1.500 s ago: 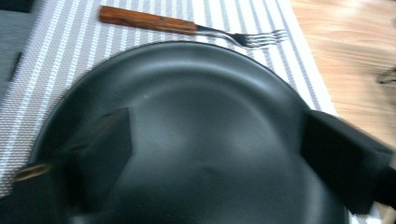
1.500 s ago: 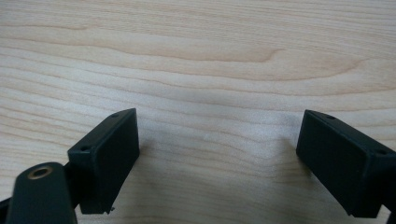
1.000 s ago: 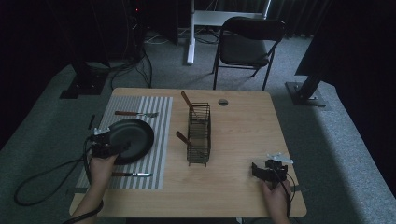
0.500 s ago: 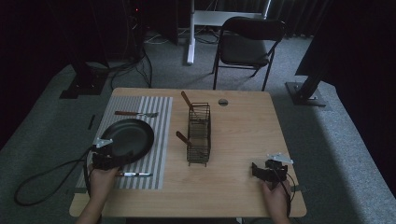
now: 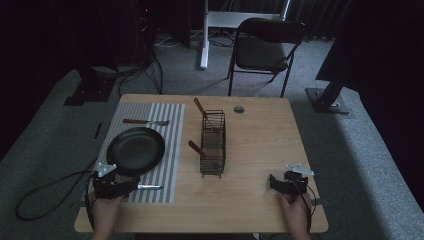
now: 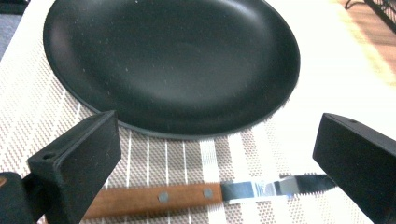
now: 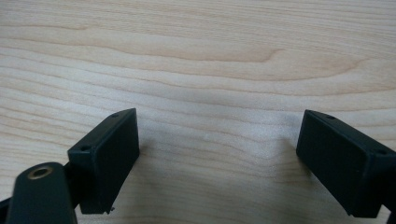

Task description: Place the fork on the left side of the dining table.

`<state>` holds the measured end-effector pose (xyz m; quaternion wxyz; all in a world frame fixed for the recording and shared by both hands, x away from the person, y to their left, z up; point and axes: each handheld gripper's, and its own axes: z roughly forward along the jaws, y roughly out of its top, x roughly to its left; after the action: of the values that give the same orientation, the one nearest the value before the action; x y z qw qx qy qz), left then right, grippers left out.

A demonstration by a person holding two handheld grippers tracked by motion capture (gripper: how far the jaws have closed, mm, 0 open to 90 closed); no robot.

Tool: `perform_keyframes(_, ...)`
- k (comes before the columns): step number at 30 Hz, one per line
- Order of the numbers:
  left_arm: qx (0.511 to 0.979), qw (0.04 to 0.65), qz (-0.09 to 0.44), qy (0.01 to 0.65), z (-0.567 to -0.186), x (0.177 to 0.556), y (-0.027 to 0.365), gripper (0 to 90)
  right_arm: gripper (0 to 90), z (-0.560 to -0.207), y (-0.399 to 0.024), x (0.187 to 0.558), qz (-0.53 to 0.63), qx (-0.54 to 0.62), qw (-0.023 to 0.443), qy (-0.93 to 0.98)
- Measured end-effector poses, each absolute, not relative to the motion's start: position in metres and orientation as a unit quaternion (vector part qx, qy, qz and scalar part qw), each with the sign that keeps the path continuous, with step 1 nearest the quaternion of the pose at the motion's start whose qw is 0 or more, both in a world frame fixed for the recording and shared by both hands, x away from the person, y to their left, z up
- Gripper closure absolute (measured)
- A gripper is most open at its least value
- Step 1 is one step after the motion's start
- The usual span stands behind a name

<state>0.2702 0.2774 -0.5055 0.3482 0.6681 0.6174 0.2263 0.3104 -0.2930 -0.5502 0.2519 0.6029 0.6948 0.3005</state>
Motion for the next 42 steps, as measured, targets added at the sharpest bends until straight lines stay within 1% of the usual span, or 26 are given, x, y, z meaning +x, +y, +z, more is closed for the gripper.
perform_keyframes(4, 0.671, 0.335, 0.241, 0.616, -0.51, 0.261, 0.274, 1.2, 12.8, -0.55, -0.293, 0.31, 0.301, 0.603, 0.252, 0.695)
perform_keyframes(6, 0.669, 0.336, 0.241, 0.618, -0.51, 0.258, 0.275, 1.2, 12.8, -0.55, -0.293, 0.31, 0.3, 0.603, 0.252, 0.695)
perform_keyframes(9, 0.655, 0.333, 0.266, 0.624, -0.512, 0.251, 0.277, 1.2, 12.8, -0.55, -0.293, 0.31, 0.3, 0.603, 0.252, 0.695)
perform_keyframes(10, 0.647, 0.329, 0.289, 0.625, -0.514, 0.247, 0.278, 1.2, 12.8, -0.55, -0.293, 0.31, 0.301, 0.603, 0.252, 0.695)
perform_keyframes(12, 0.646, 0.328, 0.293, 0.625, -0.515, 0.245, 0.279, 1.3, 12.8, -0.55, -0.293, 0.31, 0.3, 0.603, 0.252, 0.695)
perform_keyframes(14, 0.638, 0.319, 0.311, 0.628, -0.521, 0.241, 0.28, 1.3, 12.9, -0.55, -0.293, 0.31, 0.3, 0.603, 0.252, 0.695)
perform_keyframes(20, 0.639, 0.295, 0.3, 0.644, -0.534, 0.241, 0.282, 1.2, 12.8, -0.55, -0.293, 0.31, 0.3, 0.603, 0.252, 0.695)
perform_keyframes(29, 0.632, 0.291, 0.286, 0.659, -0.545, 0.241, 0.287, 1.3, 12.8, -0.55, -0.293, 0.31, 0.3, 0.603, 0.252, 0.695)
perform_keyframes(33, 0.648, 0.264, 0.284, 0.656, -0.549, 0.243, 0.286, 1.3, 12.8, -0.55, -0.293, 0.31, 0.3, 0.603, 0.252, 0.695)
perform_keyframes(42, 0.655, 0.278, 0.282, 0.643, -0.551, 0.239, 0.291, 1.5, 12.8, -0.55, -0.293, 0.31, 0.3, 0.603, 0.252, 0.695)
